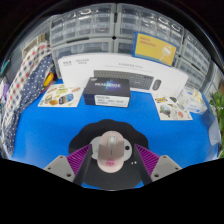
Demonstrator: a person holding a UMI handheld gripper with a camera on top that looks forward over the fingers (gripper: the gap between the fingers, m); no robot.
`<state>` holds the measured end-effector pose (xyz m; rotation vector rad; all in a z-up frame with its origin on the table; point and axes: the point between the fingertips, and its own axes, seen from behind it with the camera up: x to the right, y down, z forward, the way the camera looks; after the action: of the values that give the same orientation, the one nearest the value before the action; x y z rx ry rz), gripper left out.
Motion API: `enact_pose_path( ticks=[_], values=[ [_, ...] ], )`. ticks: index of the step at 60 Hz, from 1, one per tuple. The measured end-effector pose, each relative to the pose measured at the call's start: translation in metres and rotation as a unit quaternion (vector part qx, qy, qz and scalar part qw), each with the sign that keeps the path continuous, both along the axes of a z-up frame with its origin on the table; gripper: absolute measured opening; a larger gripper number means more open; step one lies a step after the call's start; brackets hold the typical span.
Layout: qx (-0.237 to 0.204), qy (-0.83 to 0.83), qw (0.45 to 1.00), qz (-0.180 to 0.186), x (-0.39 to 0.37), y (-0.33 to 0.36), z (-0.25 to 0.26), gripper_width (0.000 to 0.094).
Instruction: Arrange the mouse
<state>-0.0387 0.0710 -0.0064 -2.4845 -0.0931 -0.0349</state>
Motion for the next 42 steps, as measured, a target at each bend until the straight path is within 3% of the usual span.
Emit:
enact_pose_path(
  ticks=[8, 28, 42],
  values=[
    [0.025, 0.016, 1.000, 0.007, -0.017, -0.014, 0.037, 0.0830],
    [0.094, 0.019, 0.995, -0.024, -0.050, -0.116, 0.140, 0.0837],
    [0.123, 0.019, 0.992, -0.015, -0.070, -0.186, 0.174, 0.0833]
  ],
)
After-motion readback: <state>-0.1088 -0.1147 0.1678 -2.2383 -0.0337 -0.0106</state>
